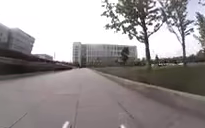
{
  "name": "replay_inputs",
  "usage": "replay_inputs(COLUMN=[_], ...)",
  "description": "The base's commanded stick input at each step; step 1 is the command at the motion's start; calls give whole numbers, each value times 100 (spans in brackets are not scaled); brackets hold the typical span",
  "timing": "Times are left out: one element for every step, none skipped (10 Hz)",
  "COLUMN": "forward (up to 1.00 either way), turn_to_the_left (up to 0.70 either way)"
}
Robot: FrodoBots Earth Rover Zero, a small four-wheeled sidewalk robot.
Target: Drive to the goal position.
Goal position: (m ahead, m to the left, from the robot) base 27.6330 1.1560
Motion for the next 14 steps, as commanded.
replay_inputs(forward=[99,99,99,99,99,99,99,99,99,99,99,99,99,99], turn_to_the_left=[0,0,0,0,0,0,0,0,0,0,0,0,0,0])
